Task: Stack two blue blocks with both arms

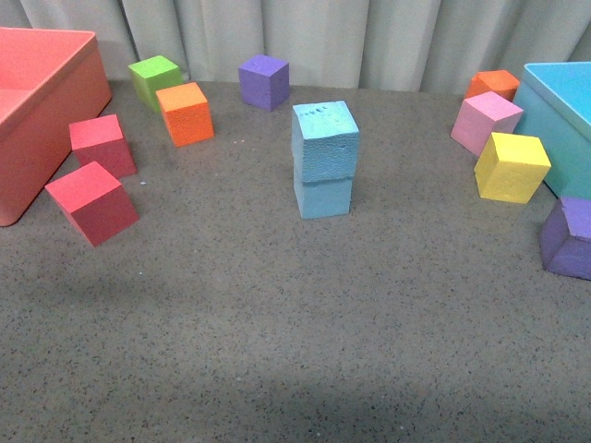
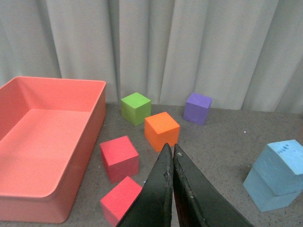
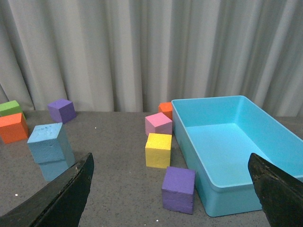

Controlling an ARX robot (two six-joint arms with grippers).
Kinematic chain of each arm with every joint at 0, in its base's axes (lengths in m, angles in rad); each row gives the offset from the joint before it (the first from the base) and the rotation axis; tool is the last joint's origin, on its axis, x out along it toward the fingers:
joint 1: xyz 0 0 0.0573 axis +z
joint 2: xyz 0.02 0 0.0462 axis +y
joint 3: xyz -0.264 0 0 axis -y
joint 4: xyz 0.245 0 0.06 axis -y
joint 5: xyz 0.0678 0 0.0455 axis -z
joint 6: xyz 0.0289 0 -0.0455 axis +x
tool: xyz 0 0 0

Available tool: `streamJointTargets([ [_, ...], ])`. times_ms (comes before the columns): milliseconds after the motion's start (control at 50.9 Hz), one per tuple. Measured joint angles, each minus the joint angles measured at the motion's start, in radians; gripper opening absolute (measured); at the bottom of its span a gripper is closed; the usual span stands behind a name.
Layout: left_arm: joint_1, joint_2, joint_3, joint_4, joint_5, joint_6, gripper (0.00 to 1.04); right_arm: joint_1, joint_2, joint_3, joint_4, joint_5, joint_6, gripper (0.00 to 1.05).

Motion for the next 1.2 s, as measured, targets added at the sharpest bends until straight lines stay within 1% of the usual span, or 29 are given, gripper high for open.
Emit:
streamJointTargets([
  [177, 0.060, -0.178, -0.104, -0.082, 0.060, 0.001, 0.04, 0.000, 0.000, 0.000, 0.000, 0.000, 0.000, 0.95],
  [373, 0.109, -0.390, -0.177, -0.221, 0.102, 0.001, 0.04, 0.000, 0.000, 0.000, 0.000, 0.000, 0.000, 0.95],
  [413, 0.122, -0.423, -0.185, -0.246, 0.121, 0.001, 0.04, 0.000, 0.000, 0.000, 0.000, 0.000, 0.000, 0.95],
  [452, 0.154, -0.456, -0.192, -0.273, 0.171, 0.001, 0.04, 0.000, 0.000, 0.000, 0.000, 0.000, 0.000, 0.95],
  [531, 0.184, -0.512, -0.203, -0.318, 0.186, 0.002, 0.04, 0.000, 0.000, 0.000, 0.000, 0.000, 0.000, 0.95],
  [1199, 0.195, -0.958, -0.220, -0.713, 0.190, 0.002, 0.04, 0.000, 0.000, 0.000, 0.000, 0.000, 0.000, 0.95],
])
